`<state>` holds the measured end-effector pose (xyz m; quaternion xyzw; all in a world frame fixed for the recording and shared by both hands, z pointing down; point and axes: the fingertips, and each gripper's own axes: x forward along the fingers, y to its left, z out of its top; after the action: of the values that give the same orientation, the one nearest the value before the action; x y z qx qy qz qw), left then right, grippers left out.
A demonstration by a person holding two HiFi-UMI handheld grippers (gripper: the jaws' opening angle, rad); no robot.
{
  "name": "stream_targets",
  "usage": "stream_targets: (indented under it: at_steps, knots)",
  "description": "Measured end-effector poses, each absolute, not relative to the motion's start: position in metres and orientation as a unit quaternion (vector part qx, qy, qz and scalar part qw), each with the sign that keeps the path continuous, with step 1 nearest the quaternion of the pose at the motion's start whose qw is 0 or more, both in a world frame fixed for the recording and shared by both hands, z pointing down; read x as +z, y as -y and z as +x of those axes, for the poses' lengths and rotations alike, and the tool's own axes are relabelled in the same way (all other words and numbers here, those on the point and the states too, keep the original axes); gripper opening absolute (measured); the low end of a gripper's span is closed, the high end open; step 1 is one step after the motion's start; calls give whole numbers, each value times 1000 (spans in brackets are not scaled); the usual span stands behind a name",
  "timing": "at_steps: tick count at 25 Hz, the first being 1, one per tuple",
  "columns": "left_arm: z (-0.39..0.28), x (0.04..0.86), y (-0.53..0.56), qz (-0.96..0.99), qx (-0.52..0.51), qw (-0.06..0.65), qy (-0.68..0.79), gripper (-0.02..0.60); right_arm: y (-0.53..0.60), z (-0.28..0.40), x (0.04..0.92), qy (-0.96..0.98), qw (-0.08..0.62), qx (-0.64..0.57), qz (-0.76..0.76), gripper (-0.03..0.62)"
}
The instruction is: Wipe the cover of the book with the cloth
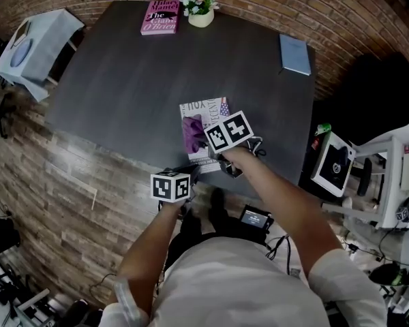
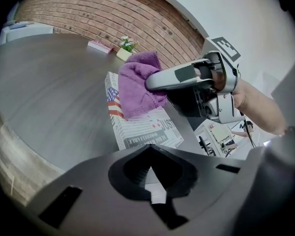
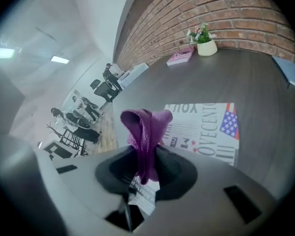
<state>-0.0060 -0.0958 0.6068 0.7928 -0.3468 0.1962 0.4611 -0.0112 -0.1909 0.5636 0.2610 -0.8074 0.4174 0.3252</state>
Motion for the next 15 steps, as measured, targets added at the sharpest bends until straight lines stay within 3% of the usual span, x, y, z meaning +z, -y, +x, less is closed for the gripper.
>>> stream_targets:
  at_steps: [15]
  knots:
    - [-8, 608, 96, 793, 199, 459, 347, 6, 187, 7, 600, 790, 398, 384, 264, 92]
